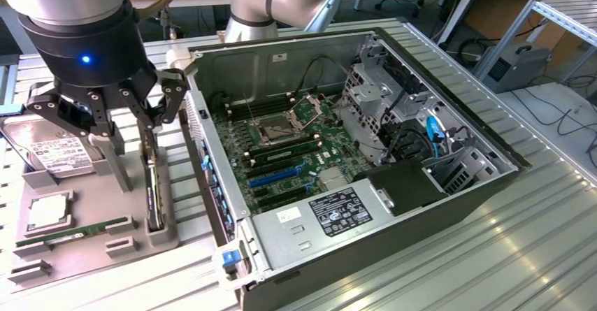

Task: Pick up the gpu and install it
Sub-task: 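Pick up the gpu and move the gpu toward the slot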

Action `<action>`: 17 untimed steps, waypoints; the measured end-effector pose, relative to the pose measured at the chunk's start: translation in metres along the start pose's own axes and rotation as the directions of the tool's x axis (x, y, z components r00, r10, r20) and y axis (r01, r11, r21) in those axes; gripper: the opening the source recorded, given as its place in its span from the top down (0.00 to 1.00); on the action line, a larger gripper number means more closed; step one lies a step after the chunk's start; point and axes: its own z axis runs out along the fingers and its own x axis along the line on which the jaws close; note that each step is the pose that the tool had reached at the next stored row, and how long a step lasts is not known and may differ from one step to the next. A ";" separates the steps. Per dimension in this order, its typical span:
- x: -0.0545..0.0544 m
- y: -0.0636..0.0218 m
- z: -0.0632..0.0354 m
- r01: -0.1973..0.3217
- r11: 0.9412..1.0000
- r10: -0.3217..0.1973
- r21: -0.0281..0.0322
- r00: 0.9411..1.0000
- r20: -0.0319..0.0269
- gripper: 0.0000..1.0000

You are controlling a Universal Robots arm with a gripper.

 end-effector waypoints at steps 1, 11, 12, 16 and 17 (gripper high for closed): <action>0.000 0.0000 0.0004 0.000 1.000 0.000 0.000 1.000 0.000 0.58; 0.000 -0.0002 0.0051 0.000 1.000 0.000 0.000 1.000 0.000 0.58; 0.000 -0.0002 0.0055 0.000 1.000 0.000 0.000 1.000 0.000 0.58; 0.000 -0.0003 0.0072 0.000 1.000 0.000 0.000 1.000 0.000 0.58; 0.000 -0.0003 0.0076 0.000 1.000 0.000 0.000 1.000 0.000 0.58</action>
